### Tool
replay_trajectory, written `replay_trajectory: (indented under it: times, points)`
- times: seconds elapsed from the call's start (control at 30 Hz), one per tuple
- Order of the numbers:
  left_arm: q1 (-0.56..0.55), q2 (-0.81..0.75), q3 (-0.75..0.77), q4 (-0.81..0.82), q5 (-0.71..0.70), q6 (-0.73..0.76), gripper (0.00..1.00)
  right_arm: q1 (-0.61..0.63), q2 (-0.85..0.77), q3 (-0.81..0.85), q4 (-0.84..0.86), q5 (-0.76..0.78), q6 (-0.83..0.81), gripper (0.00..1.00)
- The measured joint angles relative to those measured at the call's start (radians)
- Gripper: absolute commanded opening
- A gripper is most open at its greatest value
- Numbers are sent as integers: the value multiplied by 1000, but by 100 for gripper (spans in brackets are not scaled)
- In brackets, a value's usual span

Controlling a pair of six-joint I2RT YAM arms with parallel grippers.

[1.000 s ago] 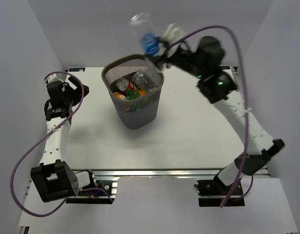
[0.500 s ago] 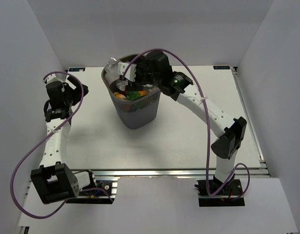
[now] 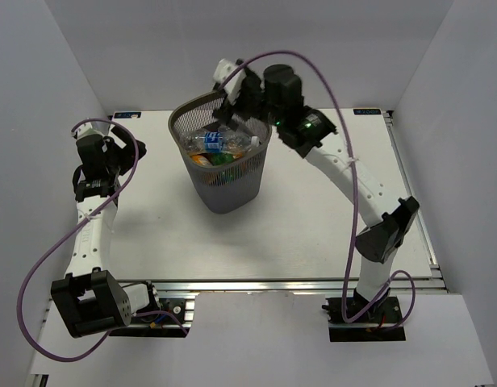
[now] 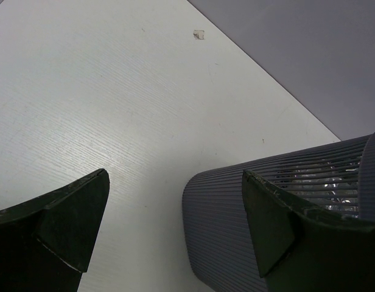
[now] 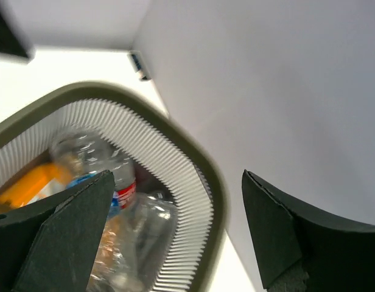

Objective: Put the plastic bottles in the bin

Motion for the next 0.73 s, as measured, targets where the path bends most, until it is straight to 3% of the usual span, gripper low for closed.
replay_trajectory:
  times: [0.17, 0.27, 0.37, 0.6, 0.73]
  points:
    - [0, 0, 0, -10, -19, 0, 98, -227, -77, -11, 74, -9, 330, 89]
    - [0, 0, 0, -12, -34, -3, 98, -427, -196, -168, 100, 48, 478, 89]
    - [0, 0, -2, -6, -47, -9, 98, -575, -359, -448, 108, 191, 619, 89]
    - [0, 8, -27, 20, -61, -11, 98, -642, -673, -1142, 140, 341, 884, 89]
    - [-1, 21, -27, 19, -82, -12, 98, -642, -721, -1277, 88, 365, 910, 89]
